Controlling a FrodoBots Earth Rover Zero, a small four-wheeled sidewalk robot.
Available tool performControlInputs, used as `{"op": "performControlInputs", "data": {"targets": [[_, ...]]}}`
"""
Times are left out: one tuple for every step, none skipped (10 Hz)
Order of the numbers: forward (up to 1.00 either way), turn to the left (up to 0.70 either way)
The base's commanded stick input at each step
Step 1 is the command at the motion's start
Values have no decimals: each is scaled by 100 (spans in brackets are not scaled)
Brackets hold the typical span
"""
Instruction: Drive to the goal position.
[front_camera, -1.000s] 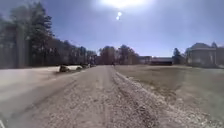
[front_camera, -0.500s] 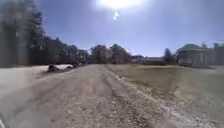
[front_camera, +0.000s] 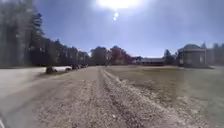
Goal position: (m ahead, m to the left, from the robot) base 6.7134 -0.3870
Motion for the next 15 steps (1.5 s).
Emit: {"op": "performControlInputs", "data": {"targets": [[70,3],[70,3],[70,3],[70,3],[70,4],[70,10],[70,16],[70,23],[70,29],[70,35],[70,30],[70,24],[70,19],[70,14],[70,8]]}}
